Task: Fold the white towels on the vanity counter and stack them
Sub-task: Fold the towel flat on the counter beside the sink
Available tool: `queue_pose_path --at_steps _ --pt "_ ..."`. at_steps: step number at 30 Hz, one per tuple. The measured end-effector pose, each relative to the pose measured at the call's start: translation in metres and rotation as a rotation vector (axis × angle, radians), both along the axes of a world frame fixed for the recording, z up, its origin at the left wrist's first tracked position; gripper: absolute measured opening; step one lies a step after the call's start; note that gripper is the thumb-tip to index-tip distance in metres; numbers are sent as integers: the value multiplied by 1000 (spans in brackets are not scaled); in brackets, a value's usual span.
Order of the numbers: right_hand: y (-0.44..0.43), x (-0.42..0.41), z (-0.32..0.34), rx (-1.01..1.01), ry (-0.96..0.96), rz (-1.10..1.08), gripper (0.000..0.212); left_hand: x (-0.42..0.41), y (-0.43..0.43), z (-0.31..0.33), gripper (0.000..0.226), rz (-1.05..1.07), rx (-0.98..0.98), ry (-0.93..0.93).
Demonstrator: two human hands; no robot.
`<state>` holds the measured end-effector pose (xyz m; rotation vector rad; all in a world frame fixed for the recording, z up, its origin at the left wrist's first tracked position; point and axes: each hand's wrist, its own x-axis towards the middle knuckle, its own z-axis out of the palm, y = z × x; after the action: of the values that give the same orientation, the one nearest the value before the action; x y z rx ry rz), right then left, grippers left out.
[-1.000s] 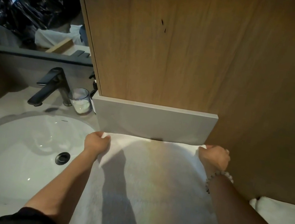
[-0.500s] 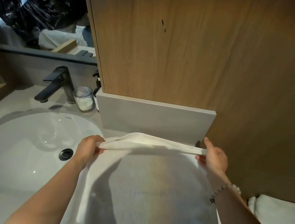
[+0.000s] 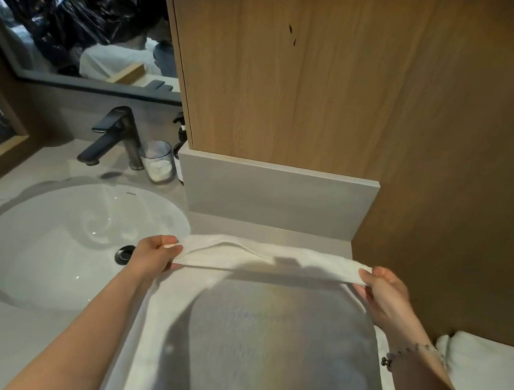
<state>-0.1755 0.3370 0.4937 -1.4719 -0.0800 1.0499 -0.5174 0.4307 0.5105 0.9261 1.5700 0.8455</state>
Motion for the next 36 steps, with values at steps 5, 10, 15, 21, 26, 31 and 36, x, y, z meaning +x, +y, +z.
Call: queue_pose_path --at_steps 5,10,15,21,26,31,36 --pt "-11 3 -2 -14 63 59 25 -10 -22 4 30 -100 -15 -90" --pt "-24 4 -8 -44 31 127 46 -27 -32 -7 43 -160 -79 -166" --pt "-32 -3 -12 -146 -269 266 53 -28 -41 -11 50 -206 -86 -123" --pt "-20 -4 -10 -297 -481 214 47 -4 -39 -9 34 28 -21 154" --pt "-25 0 -13 -315 -374 250 12 -10 -42 -9 29 -53 -62 328" --pt "-30 13 -9 -241 -252 327 10 -25 -49 -5 32 -159 27 394" --pt "-52 17 -3 -134 -200 516 14 -42 -63 -6 12 -319 -5 234"
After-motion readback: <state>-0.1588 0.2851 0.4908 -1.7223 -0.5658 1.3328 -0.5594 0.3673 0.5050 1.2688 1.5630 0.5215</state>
